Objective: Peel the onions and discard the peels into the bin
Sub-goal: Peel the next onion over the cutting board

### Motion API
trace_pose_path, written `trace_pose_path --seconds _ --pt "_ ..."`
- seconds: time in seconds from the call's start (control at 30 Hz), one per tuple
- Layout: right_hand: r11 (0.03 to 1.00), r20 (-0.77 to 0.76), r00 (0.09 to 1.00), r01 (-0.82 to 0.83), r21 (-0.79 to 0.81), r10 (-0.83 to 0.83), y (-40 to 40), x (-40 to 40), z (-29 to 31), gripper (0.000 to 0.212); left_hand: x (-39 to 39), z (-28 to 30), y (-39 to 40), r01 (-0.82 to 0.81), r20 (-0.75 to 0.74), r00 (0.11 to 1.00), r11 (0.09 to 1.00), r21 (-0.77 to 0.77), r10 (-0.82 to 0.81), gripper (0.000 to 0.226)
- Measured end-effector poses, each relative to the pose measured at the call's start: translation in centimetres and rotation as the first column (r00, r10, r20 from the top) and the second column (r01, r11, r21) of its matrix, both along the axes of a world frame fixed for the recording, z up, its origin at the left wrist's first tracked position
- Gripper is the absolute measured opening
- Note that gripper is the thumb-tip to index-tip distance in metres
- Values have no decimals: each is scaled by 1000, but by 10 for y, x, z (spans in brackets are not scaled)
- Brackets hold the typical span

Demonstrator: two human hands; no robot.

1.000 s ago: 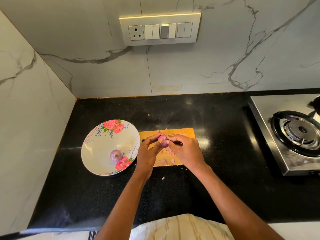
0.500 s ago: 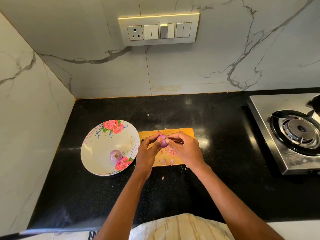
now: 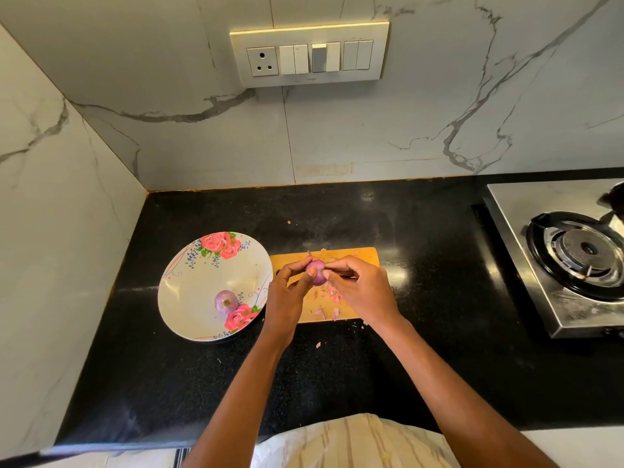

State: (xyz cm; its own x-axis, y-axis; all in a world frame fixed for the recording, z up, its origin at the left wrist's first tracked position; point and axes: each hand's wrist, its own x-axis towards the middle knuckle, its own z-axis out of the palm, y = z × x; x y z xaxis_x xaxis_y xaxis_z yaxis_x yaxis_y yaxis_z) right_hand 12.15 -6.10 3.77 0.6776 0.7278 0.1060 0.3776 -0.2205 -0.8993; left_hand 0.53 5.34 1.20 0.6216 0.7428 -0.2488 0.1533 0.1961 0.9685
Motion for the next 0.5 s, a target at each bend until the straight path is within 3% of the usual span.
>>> trace_pose_path --seconds 0.2,0.37,0.5 --pt "996 24 996 87 4 -87 0 1 -4 2 -1 3 -2 32 -2 999 999 27 -32 45" --pt "1000 -59 998 8 9 -7 -2 0 -3 14 -2 3 -2 25 30 999 998 -57 -23 45" --pt "1000 38 999 -8 12 8 -4 1 -4 16 -3 3 0 42 19 999 998 -54 -42 48"
